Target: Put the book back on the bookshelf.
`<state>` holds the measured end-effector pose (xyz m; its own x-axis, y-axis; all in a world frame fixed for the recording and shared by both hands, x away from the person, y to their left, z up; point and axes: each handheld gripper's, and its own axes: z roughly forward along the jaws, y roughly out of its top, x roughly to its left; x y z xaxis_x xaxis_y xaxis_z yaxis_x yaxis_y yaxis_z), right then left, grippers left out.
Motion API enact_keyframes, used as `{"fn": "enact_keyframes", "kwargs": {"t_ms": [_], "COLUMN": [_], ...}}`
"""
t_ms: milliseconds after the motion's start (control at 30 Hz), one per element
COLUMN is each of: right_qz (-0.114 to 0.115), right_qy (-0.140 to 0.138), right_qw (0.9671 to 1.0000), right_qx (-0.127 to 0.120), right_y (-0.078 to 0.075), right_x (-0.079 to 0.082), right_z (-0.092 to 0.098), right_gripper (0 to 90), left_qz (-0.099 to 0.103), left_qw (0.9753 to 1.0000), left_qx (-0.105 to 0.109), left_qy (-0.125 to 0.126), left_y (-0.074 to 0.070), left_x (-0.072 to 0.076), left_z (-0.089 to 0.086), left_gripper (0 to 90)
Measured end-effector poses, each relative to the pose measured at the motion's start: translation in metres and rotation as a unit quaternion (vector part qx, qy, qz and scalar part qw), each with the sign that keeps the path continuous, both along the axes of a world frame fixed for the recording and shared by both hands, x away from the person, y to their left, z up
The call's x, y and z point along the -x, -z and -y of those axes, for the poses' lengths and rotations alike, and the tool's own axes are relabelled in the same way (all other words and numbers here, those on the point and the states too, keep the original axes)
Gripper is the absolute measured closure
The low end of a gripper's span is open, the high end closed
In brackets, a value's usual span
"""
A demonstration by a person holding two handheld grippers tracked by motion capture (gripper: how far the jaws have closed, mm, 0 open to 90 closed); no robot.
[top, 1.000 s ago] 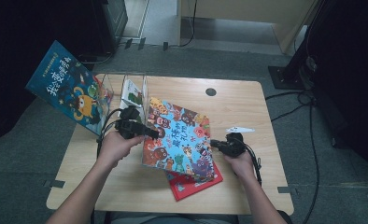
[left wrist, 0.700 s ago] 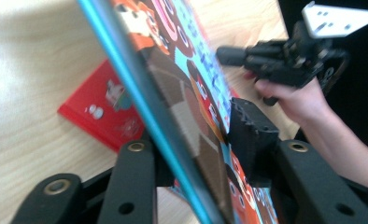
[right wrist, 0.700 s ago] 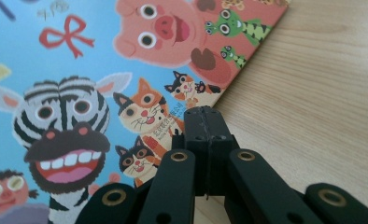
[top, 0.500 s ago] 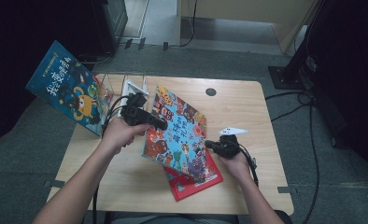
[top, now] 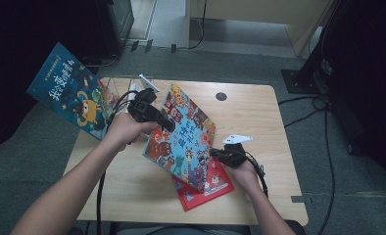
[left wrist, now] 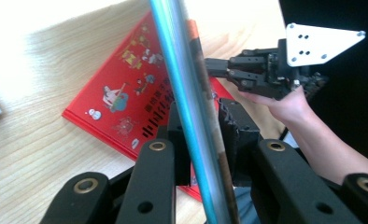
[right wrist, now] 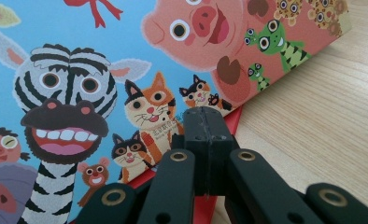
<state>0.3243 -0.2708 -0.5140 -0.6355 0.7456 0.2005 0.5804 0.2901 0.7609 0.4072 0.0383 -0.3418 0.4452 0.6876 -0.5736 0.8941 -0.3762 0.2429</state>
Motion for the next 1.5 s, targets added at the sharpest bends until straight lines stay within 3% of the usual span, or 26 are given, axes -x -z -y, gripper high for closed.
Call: {"fn": "enact_keyframes", "kwargs": {"t_ms": [100,200,300,467,667,800,1100,1167,1200,1300,1500], "right_qz": [-0.002,-0.001,0.009,0.000,0.002,0.009,0.033,0.035,0.038,0.017,0.024], "right_qy": [0.003,0.000,-0.008,-0.012,0.004,0.005,-0.005,-0.007,-0.009,-0.019,-0.032], "right_qw": [1.0000,1.0000,0.9999,0.9998,1.0000,0.9999,0.9992,0.9991,0.9990,0.9995,0.9991], "right_qx": [-0.001,-0.005,0.008,0.016,-0.005,-0.012,-0.021,-0.023,-0.022,-0.019,-0.013], "right_y": [0.000,0.001,0.000,-0.003,-0.008,-0.009,-0.009,-0.008,-0.008,-0.009,-0.009], "right_x": [0.000,-0.001,-0.001,-0.004,-0.005,-0.005,-0.005,-0.006,-0.007,-0.013,-0.019], "right_z": [-0.001,-0.004,-0.010,-0.003,0.010,0.012,0.001,-0.001,-0.003,-0.007,-0.017], "right_gripper": [90.0,90.0,90.0,86.5,84.5,83.2,74.6,73.2,71.7,69.7,67.6], "left_qz": [-0.004,-0.017,-0.024,-0.047,-0.026,-0.006,0.008,0.021,0.021,0.026,0.026], "left_qw": [1.0000,0.9991,0.9996,0.9987,0.9980,0.9987,0.9998,0.9996,0.9996,0.9994,0.9989], "left_qx": [-0.008,-0.039,-0.007,-0.007,-0.029,-0.021,0.019,0.019,0.018,0.011,0.003], "left_qy": [-0.001,0.007,0.014,0.021,0.049,0.046,0.008,-0.005,-0.011,-0.020,-0.039], "left_y": [0.003,0.014,0.016,0.013,-0.003,-0.017,-0.038,-0.041,-0.041,-0.043,-0.044], "left_x": [-0.001,-0.002,-0.003,-0.007,-0.002,0.003,0.016,0.019,0.021,0.026,0.040], "left_z": [0.003,0.013,0.012,0.003,-0.005,-0.015,-0.058,-0.066,-0.071,-0.084,-0.109], "left_gripper": [75.5,72.2,76.8,79.6,80.8,80.2,79.9,79.9,79.9,79.8,79.8]}}
